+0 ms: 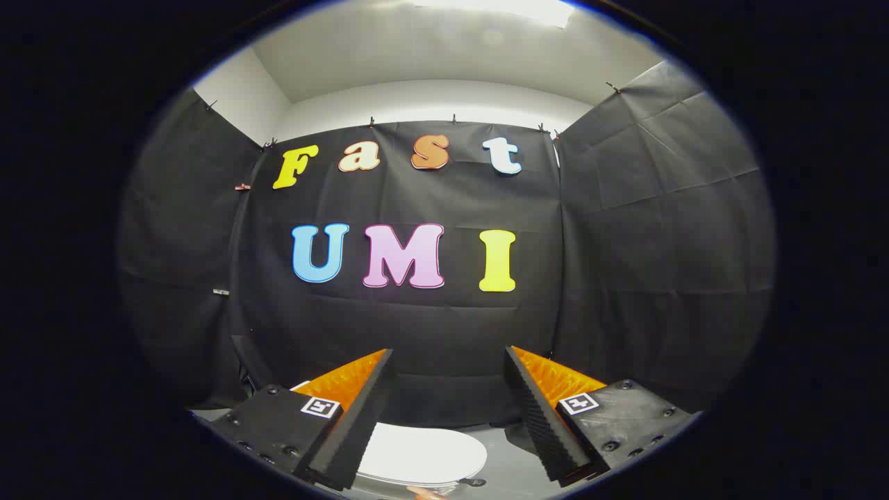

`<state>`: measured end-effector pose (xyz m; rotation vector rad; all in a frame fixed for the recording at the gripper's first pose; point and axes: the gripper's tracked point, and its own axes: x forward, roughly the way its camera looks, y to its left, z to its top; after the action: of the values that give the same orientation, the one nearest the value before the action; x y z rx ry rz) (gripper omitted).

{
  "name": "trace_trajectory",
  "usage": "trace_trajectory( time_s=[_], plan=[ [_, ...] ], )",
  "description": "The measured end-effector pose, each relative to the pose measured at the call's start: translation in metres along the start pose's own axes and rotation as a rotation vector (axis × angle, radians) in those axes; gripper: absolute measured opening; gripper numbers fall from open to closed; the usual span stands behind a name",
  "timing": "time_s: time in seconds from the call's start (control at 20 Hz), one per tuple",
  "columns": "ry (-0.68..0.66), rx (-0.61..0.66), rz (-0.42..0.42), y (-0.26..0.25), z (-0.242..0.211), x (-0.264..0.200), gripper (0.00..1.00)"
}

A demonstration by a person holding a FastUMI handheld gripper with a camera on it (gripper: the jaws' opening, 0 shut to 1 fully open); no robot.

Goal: Open the toilet lid.

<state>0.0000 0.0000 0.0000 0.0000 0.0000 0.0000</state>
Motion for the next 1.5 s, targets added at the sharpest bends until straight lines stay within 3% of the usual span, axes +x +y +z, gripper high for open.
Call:
trace_trajectory(
  time_s=[1.5],
  plan=[
    [-0.001, 0.031, -0.005, 0.0032, 0.0013, 0.0062, 0.99]
  ],
)
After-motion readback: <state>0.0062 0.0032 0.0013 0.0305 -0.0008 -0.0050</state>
